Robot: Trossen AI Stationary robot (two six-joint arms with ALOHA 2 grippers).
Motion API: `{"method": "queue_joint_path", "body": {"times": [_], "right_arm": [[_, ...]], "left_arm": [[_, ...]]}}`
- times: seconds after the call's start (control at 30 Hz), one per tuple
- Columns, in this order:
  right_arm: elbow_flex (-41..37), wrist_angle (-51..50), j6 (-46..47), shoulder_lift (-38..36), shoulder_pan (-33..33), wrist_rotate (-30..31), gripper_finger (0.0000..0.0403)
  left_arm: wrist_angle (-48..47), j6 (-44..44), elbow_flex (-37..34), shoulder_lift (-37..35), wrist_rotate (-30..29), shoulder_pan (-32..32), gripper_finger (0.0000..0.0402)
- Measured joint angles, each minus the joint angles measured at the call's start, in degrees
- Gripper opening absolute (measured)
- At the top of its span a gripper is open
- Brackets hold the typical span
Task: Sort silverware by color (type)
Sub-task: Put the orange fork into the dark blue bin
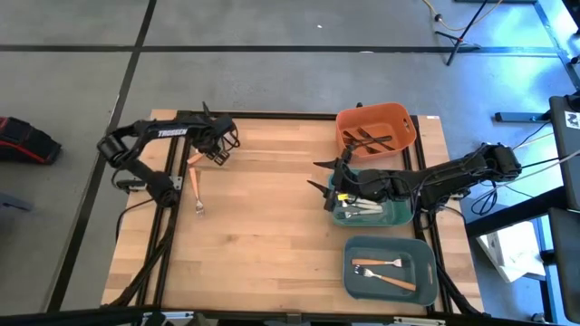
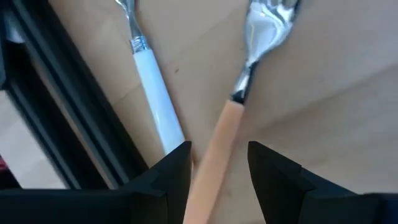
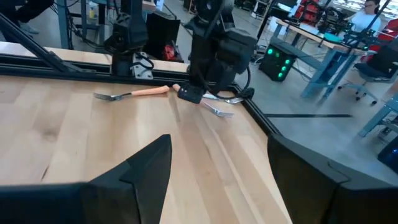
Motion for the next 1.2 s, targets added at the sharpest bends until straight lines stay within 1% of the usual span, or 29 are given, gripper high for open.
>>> {"method": "queue_joint_path", "body": {"times": [0.2, 0.33, 0.4, 0.5, 0.7, 0.73, 0.83, 1.0, 1.1, 1.2], "right_arm": [[0.00, 0.00, -0.02, 0.00, 0.00, -0.02, 0.0250], [0.00, 0.00, -0.04, 0.00, 0.00, -0.03, 0.0250], [0.00, 0.00, -0.04, 0.00, 0.00, -0.04, 0.0250], [0.00, 0.03, 0.06, 0.00, 0.00, -0.07, 0.0250], [0.00, 0.00, 0.11, 0.00, 0.00, -0.48, 0.0250], [0.00, -0.01, 0.10, 0.00, 0.00, -0.48, 0.0250], [0.00, -0.02, 0.10, 0.00, 0.00, -0.48, 0.0250], [0.00, -0.16, 0.95, 0.00, 0.00, -1.00, 0.0250], [0.00, -0.51, 1.59, 0.00, 0.00, -3.52, 0.0250], [0.00, -0.48, 1.59, 0.00, 0.04, -3.45, 0.0250]], "left_arm": [[1.51, 5.05, 0.31, 4.26, 2.25, 2.61, 0.0153], [1.15, 7.03, 0.37, 4.48, 2.40, 2.31, 0.0151], [0.93, 7.86, 0.35, 4.37, 2.96, 2.38, 0.0144], [1.06, 7.91, 0.31, 4.42, 3.30, 2.33, 0.0119], [1.56, 9.01, 0.24, 4.46, 4.17, 2.16, 0.0045], [1.50, 9.37, 0.24, 4.46, 4.34, 2.12, 0.0037], [1.39, 9.92, 0.22, 4.46, 4.62, 1.48, 0.0037], [1.17, 9.15, -0.06, 3.19, 3.01, -0.48, 0.0043], [0.96, 8.52, -0.13, 0.77, 3.87, -2.53, 0.0055], [0.81, 8.24, -0.11, -2.25, 3.35, -4.45, 0.0058]]}}
